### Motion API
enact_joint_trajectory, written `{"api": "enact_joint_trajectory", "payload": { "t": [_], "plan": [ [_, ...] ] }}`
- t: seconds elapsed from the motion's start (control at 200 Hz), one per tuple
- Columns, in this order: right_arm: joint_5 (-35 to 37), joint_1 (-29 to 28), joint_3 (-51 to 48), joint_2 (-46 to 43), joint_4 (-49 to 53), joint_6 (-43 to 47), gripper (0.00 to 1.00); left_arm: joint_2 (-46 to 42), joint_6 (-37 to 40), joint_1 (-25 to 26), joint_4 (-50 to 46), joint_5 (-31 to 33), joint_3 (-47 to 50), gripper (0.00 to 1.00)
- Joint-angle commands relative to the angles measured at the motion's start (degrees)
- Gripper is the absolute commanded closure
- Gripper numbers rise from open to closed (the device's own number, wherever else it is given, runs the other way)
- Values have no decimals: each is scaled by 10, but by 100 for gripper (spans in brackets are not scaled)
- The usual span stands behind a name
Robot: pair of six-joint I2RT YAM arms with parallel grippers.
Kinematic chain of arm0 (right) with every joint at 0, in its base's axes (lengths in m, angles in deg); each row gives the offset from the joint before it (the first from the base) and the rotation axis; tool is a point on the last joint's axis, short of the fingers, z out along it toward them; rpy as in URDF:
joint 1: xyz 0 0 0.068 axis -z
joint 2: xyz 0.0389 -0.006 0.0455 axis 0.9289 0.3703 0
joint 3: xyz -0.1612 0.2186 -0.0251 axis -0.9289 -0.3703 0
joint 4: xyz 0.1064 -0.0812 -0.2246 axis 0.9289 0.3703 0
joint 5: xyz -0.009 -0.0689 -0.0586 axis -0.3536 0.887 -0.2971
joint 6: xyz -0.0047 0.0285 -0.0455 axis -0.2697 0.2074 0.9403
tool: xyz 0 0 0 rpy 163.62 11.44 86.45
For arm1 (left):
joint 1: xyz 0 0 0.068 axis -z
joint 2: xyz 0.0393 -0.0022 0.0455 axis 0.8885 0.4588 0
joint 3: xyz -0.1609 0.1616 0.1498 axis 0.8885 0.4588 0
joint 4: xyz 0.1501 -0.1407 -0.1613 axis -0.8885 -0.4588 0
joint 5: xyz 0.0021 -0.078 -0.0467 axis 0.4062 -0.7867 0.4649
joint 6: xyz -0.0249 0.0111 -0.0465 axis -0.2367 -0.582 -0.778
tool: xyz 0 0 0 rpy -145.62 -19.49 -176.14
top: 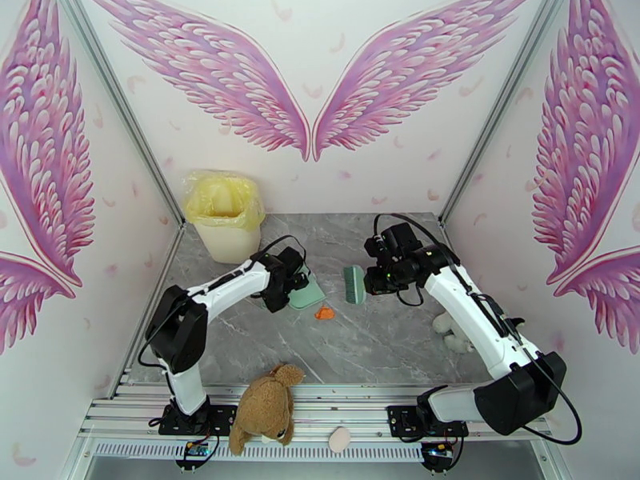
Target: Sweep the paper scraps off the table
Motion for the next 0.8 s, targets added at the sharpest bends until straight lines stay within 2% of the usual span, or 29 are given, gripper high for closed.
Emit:
{"api": "enact_joint_trajectory", "payload": {
  "t": [0.0, 0.205, 0.265, 0.415, 0.58, 0.595, 0.625, 0.64, 0.705, 0.73, 0.795],
  "plan": [
    [18, 3, 15, -2, 12, -3, 100, 39, -4, -4, 30, -14, -28, 100],
    [20, 3, 7, -3, 8, -3, 100, 70, 16, -6, 70, -14, -20, 100],
    [19, 3, 3, -2, 6, -4, 100, 74, 21, -8, 78, -5, -17, 95],
    [14, 3, -5, 0, -2, -6, 100, 74, 24, -18, 96, -11, -15, 74],
    [13, 3, -9, 2, -6, -6, 100, 56, 19, -22, 125, -39, -5, 58],
    [13, 3, -9, 3, -6, -6, 100, 53, 19, -22, 129, -41, -3, 53],
    [13, 3, -10, 3, -6, -5, 100, 46, 17, -23, 141, -47, 5, 49],
    [13, 3, -11, 2, -7, -5, 100, 41, 16, -23, 147, -50, 11, 43],
    [13, 3, -13, 2, -9, -4, 100, 21, 13, -23, 176, -61, 36, 38],
    [14, 3, -15, 2, -9, -3, 100, 13, 13, -23, 187, -66, 47, 30],
    [14, 3, -18, 2, -12, -2, 100, -5, 11, -23, 207, -73, 71, 28]
  ]
}}
